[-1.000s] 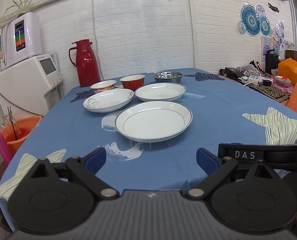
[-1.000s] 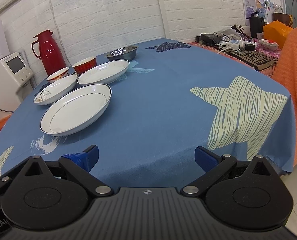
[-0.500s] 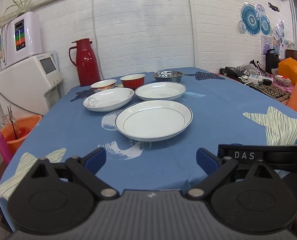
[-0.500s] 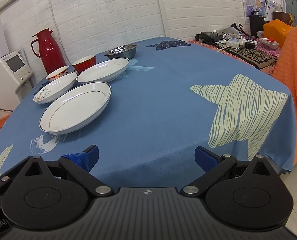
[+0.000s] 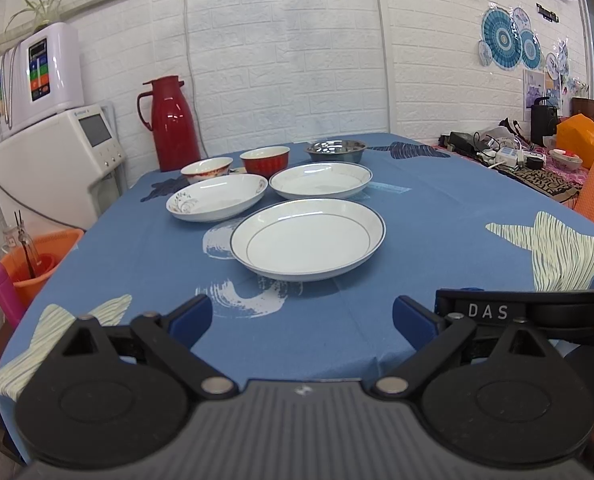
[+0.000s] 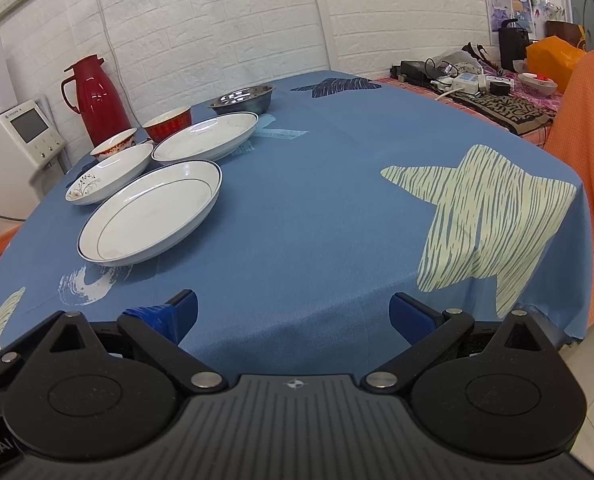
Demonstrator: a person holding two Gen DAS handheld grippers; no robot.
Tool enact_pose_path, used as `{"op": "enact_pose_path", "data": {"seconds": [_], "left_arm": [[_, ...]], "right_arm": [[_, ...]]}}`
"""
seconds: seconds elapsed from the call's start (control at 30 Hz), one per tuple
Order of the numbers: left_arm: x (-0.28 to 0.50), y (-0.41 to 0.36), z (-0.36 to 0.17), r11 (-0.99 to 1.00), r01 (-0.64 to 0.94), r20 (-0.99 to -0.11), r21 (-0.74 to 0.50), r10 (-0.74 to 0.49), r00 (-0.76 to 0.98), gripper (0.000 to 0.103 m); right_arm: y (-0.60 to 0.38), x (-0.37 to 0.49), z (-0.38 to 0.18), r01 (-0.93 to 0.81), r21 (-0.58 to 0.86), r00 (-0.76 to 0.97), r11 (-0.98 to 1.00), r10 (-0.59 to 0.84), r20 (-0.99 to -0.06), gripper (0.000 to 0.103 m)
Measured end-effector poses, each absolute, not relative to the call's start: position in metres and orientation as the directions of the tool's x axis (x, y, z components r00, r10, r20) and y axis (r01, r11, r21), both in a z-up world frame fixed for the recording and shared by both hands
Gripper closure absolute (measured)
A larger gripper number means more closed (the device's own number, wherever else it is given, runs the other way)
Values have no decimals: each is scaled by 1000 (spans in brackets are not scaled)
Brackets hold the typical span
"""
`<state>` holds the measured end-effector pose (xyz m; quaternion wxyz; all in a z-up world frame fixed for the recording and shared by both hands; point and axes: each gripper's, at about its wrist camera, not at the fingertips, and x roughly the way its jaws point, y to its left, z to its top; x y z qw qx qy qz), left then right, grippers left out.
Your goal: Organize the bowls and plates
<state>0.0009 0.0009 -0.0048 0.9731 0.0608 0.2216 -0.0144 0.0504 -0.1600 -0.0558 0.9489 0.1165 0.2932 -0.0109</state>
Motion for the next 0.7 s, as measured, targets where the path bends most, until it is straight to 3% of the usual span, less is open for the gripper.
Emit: {"op": "enact_pose_path", "data": {"seconds": [0.37, 0.7], "left_arm": [[4, 12, -11, 995, 47, -423, 85, -6, 906, 6], [71, 82, 19, 995, -55, -530, -83, 3, 848, 6]], "right_arm": [[-157, 49, -54, 68, 204, 838, 977, 55, -543, 13], [-157, 98, -21, 23, 188, 853, 982, 79, -516, 14]]}}
